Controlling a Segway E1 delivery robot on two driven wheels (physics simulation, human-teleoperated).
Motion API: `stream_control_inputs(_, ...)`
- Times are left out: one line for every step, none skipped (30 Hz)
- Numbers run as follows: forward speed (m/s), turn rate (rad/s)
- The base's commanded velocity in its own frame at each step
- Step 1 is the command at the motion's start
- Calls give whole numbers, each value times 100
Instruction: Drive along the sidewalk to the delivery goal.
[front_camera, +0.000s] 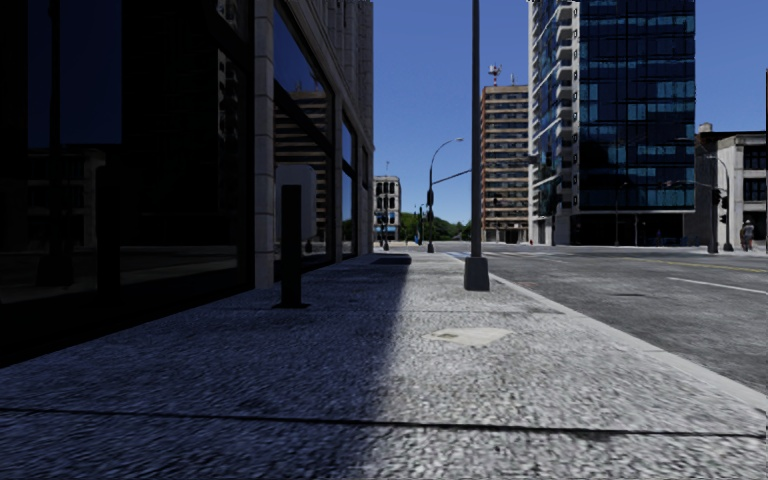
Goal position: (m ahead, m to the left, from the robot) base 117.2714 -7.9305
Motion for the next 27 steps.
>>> stream_control_inputs(200,0)
stream_control_inputs(200,0)
stream_control_inputs(200,0)
stream_control_inputs(200,0)
stream_control_inputs(200,0)
stream_control_inputs(200,0)
stream_control_inputs(200,0)
stream_control_inputs(200,0)
stream_control_inputs(200,0)
stream_control_inputs(200,0)
stream_control_inputs(200,0)
stream_control_inputs(200,0)
stream_control_inputs(200,0)
stream_control_inputs(200,0)
stream_control_inputs(200,0)
stream_control_inputs(200,0)
stream_control_inputs(200,0)
stream_control_inputs(200,0)
stream_control_inputs(200,0)
stream_control_inputs(200,0)
stream_control_inputs(200,0)
stream_control_inputs(200,0)
stream_control_inputs(200,0)
stream_control_inputs(200,0)
stream_control_inputs(200,0)
stream_control_inputs(200,0)
stream_control_inputs(200,0)
